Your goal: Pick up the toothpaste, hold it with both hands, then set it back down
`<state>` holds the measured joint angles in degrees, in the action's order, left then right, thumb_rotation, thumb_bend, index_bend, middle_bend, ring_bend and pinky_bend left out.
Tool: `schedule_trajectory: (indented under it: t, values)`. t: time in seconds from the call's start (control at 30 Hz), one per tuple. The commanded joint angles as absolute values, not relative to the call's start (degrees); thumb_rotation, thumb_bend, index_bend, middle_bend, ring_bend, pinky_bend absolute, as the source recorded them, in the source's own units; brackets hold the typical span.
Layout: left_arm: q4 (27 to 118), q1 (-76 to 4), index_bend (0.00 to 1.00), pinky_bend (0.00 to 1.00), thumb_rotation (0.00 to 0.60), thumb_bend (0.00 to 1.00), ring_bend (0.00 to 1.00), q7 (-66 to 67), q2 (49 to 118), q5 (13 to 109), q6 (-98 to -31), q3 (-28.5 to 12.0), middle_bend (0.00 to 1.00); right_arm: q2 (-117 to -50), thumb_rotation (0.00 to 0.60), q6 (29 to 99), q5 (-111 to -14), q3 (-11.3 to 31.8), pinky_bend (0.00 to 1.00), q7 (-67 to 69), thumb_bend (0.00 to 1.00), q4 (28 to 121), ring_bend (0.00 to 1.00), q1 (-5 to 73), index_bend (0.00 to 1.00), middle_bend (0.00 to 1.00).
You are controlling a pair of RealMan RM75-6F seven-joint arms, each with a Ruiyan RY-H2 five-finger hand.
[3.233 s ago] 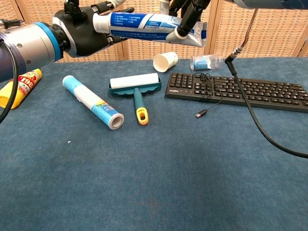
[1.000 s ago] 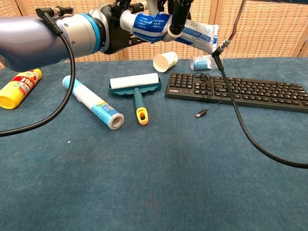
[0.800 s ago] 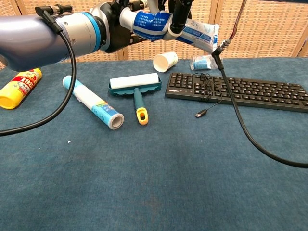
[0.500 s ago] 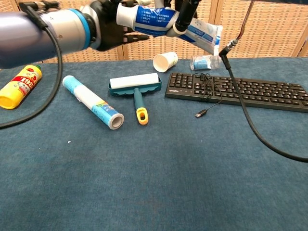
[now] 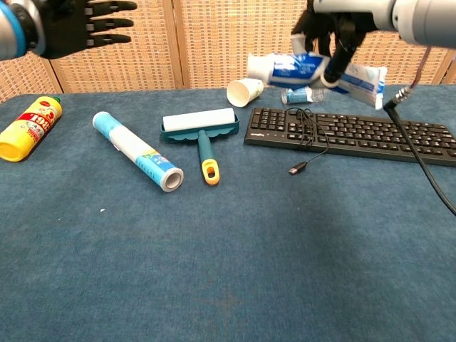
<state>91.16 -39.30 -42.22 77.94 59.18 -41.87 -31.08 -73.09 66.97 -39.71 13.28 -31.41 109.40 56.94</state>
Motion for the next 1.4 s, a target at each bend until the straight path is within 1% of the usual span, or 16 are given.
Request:
schedule_trajectory:
  t: [0.03,0.13,0.3,0.5,0.53,0.6,0.63,0.67,0.73,0.77,0.87,0.93,0.97,1.07,1.23,1.4]
  values:
    - [87.8,-36.3,0.0,0.0,0.315,0.0,0.0,-40.3,74.4,65.9,-43.1,-27.3,0.0,-74.3,0.6,66.2,-40.6,11.4,0.66,-31.8,0.71,108.0,0.59,56.0,0.71,0.67]
    - [85.8,-34.6,0.0,0.0,0.317,0.0,0.0,-37.8,72.7,69.6,-45.4,-24.8,0.0,-76.0,0.6,66.2,-41.5,9.6,0.66,-33.1,0.71,106.8,0.59,55.7,0.71,0.67]
    - [82.8,-32.0,0.0,0.0,0.35,0.0,0.0,-34.7,70.8,73.6,-48.6,-20.6,0.0,-80.8,0.6,66.9,-42.4,6.5,0.66,-37.2,0.71,104.4,0.59,55.5,0.7,0.67]
    - [79.7,-30.6,0.0,0.0,0.364,0.0,0.0,-31.8,70.5,75.1,-50.7,-17.5,0.0,-86.0,0.6,68.1,-41.1,6.2,0.66,-39.2,0.68,101.3,0.57,55.0,0.66,0.64]
    - [79.3,-30.5,0.0,0.0,0.367,0.0,0.0,-31.4,70.5,75.3,-51.0,-17.1,0.0,-86.6,0.6,68.1,-40.8,6.3,0.66,-39.2,0.61,100.8,0.54,54.9,0.6,0.59]
    - [78.7,-30.2,0.0,0.0,0.371,0.0,0.0,-30.3,70.4,75.8,-51.7,-16.3,0.0,-87.9,0.6,67.9,-40.2,6.3,0.58,-39.0,0.37,99.8,0.42,54.6,0.41,0.44]
    - [78.5,-30.1,0.0,0.0,0.373,0.0,0.0,-29.8,70.4,76.0,-52.0,-16.0,0.0,-88.2,0.6,67.6,-39.9,6.4,0.51,-38.6,0.2,99.6,0.31,54.4,0.26,0.32]
    - [78.4,-29.9,0.0,0.0,0.374,0.0,0.0,-29.2,70.3,76.2,-52.5,-15.7,0.0,-88.5,0.6,66.7,-39.1,6.6,0.45,-37.8,0.07,99.7,0.2,54.1,0.13,0.2]
    - [78.7,-29.6,0.0,0.0,0.384,0.0,0.0,-28.0,69.9,76.6,-53.4,-15.0,0.0,-88.4,0.6,65.2,-38.2,7.3,0.36,-36.1,0.0,100.0,0.07,53.6,0.02,0.07]
    - [78.9,-29.5,0.0,0.0,0.395,0.0,0.0,-27.5,69.7,76.8,-53.8,-14.7,0.0,-88.2,0.6,64.8,-38.1,7.7,0.29,-35.1,0.0,100.4,0.03,53.2,0.0,0.03]
    - [79.7,-28.9,0.0,0.0,0.424,0.0,0.0,-25.1,68.8,77.3,-55.4,-13.9,0.0,-87.0,0.6,64.2,-39.1,8.7,0.13,-32.1,0.0,102.1,0.0,52.1,0.0,0.0]
    - [80.6,-28.0,0.0,0.0,0.436,0.0,0.0,-23.2,68.1,77.4,-57.3,-13.5,0.0,-85.0,0.6,64.1,-41.1,9.1,0.09,-29.6,0.0,104.1,0.0,50.8,0.0,0.0]
    - [81.0,-27.6,0.0,0.0,0.459,0.0,0.0,-22.3,67.8,77.4,-58.2,-13.3,0.0,-83.9,0.6,64.4,-42.3,9.2,0.05,-28.5,0.0,105.0,0.0,50.1,0.0,0.0]
    - [82.4,-26.1,0.0,0.0,0.514,0.0,0.0,-19.6,66.6,77.5,-60.5,-12.5,0.0,-80.6,0.6,67.3,-48.0,8.5,0.0,-25.9,0.0,106.7,0.0,47.3,0.0,0.0]
    - [86.6,-22.0,0.0,0.0,0.517,0.0,0.0,-12.5,64.0,77.0,-66.2,-10.6,0.0,-74.5,0.6,74.5,-61.1,4.3,0.0,-18.9,0.0,105.5,0.0,39.8,0.0,0.0]
    - [90.8,-17.4,0.0,0.0,0.54,0.0,0.0,-7.3,62.8,76.4,-72.2,-8.6,0.0,-70.7,0.6,79.8,-71.2,-0.6,0.0,-10.1,0.0,98.4,0.0,32.7,0.0,0.0]
